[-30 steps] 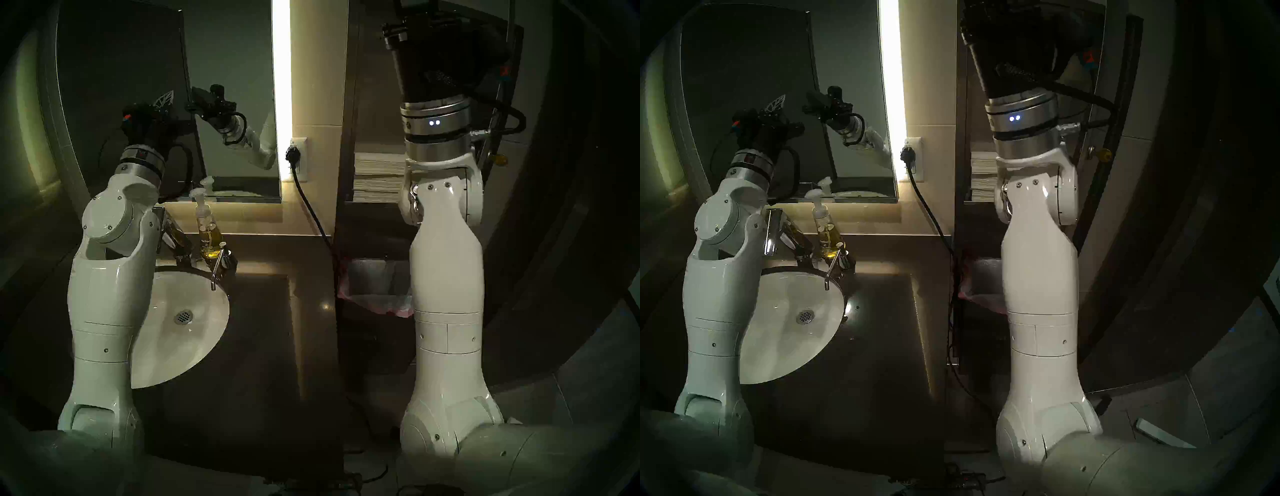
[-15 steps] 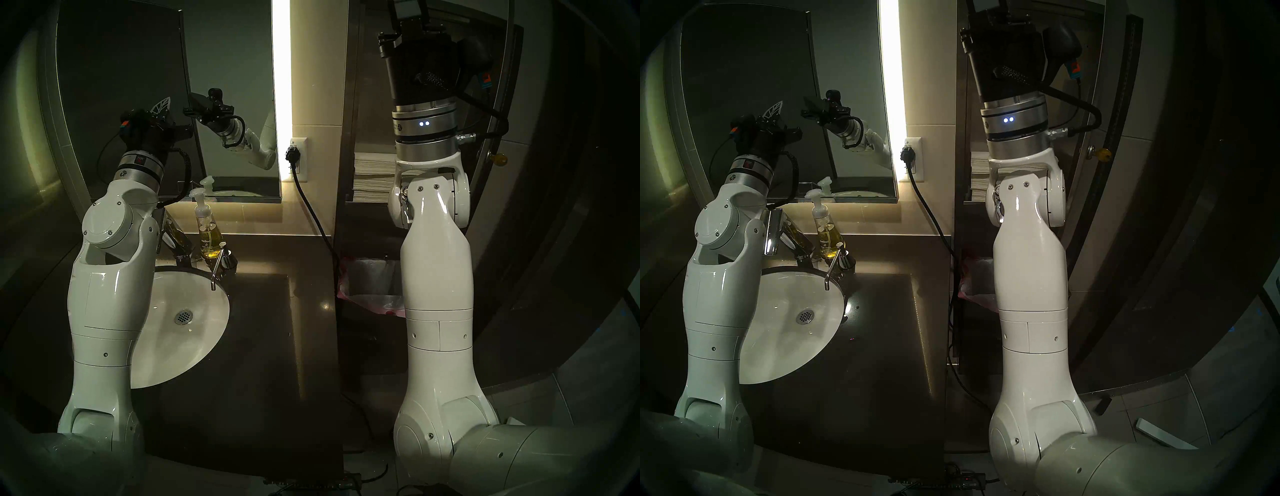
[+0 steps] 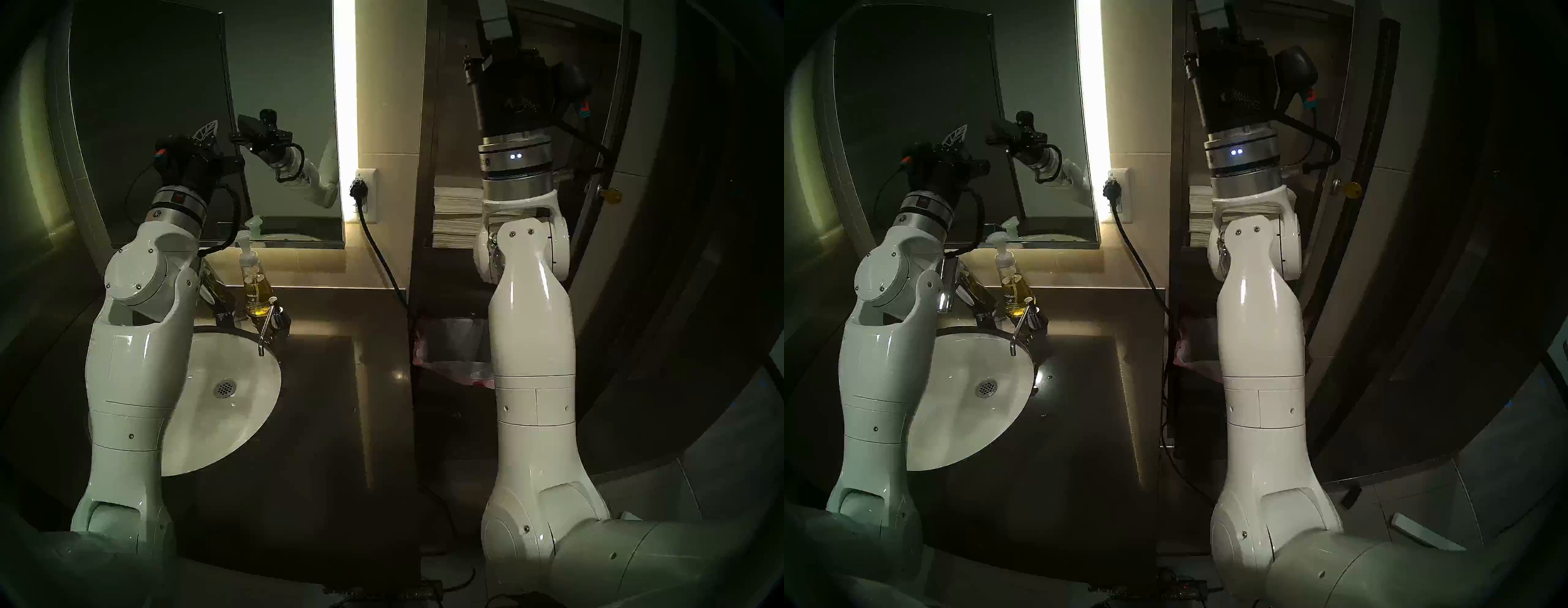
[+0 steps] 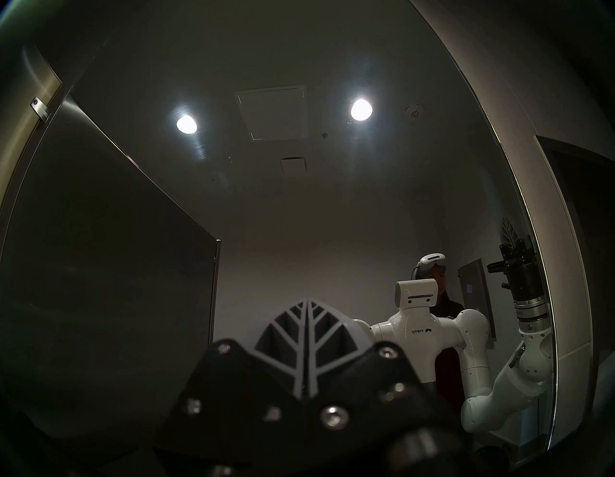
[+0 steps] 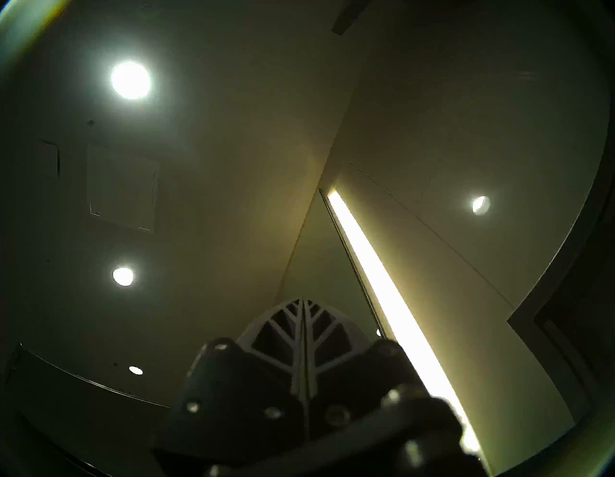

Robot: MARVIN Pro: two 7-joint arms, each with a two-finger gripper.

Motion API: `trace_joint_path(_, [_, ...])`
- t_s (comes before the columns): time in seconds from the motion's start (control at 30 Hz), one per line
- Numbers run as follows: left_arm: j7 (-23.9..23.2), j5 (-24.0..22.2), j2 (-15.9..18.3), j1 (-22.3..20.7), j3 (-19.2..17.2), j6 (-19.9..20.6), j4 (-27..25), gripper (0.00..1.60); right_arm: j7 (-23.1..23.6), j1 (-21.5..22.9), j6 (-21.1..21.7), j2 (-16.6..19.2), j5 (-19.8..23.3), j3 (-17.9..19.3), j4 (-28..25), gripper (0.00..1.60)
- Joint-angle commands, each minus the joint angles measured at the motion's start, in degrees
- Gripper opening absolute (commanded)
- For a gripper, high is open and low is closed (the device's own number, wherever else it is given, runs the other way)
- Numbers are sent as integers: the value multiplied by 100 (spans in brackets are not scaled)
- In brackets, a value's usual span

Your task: Twist key and open towel dispenser

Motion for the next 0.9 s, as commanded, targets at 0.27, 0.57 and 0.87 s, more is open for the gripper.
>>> trace_joint_path(0.27, [36,33,-12,-194,-19,-108,-216,0,90,326,500,631,-177,97,145,0])
trace_joint_path(0.57, [87,34,-35,-174,-6,-135,-283,0,230,444,699,783,-232,251,248,0])
trace_joint_path(0.87, [132,40,-39,-176,7,-134,-284,0,151,385,625,774,-323,475,144,0])
